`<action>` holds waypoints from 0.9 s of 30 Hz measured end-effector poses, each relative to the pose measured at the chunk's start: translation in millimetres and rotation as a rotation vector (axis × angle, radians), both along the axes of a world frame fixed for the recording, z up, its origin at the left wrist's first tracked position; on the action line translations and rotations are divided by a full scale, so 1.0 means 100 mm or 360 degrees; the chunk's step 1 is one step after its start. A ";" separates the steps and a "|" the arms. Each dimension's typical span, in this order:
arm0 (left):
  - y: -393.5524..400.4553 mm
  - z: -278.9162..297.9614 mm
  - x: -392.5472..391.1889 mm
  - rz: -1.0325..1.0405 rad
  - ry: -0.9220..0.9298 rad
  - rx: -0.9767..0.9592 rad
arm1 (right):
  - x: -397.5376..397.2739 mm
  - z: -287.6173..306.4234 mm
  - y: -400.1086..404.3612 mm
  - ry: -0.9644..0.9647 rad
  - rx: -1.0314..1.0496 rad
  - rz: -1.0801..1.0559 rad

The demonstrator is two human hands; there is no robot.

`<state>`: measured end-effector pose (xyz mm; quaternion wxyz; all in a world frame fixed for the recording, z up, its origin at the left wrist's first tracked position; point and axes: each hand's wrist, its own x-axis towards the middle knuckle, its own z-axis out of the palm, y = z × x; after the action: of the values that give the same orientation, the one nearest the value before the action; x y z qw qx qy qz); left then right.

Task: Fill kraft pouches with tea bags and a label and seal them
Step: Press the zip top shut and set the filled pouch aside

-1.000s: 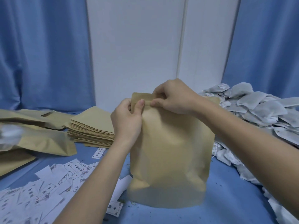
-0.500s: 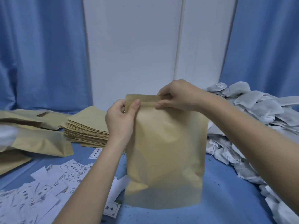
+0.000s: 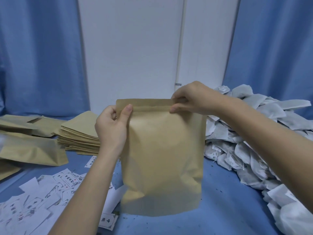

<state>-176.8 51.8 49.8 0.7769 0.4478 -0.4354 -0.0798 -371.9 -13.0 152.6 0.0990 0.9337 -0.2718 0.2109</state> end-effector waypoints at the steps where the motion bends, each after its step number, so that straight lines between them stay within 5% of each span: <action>1: 0.00 -0.02 0.02 0.0008 -0.0012 0.0000 | -0.05 -0.01 -0.02 -0.0013 -0.0001 -0.0010; 8: 0.00 -0.04 0.06 -0.0013 0.0017 0.0004 | -0.22 -0.07 -0.12 -0.0030 -0.0019 -0.0134; 13: -0.02 -0.01 0.01 -0.0070 0.0059 0.0014 | -0.31 -0.18 -0.12 -0.0236 -0.0324 -0.0169; 18: -0.04 -0.11 -0.11 -0.0090 0.0051 0.0052 | -0.19 -0.26 -0.12 -0.0122 -0.0447 -0.0370; 27: -0.08 -0.03 -0.25 -0.0239 0.0157 -0.0039 | 0.64 -0.43 0.13 -0.0590 -0.0953 -0.0307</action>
<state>-202.2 44.2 46.6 0.7947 0.3999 -0.4298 -0.1545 -308.1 -0.1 109.8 0.3366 0.7793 -0.2981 0.4365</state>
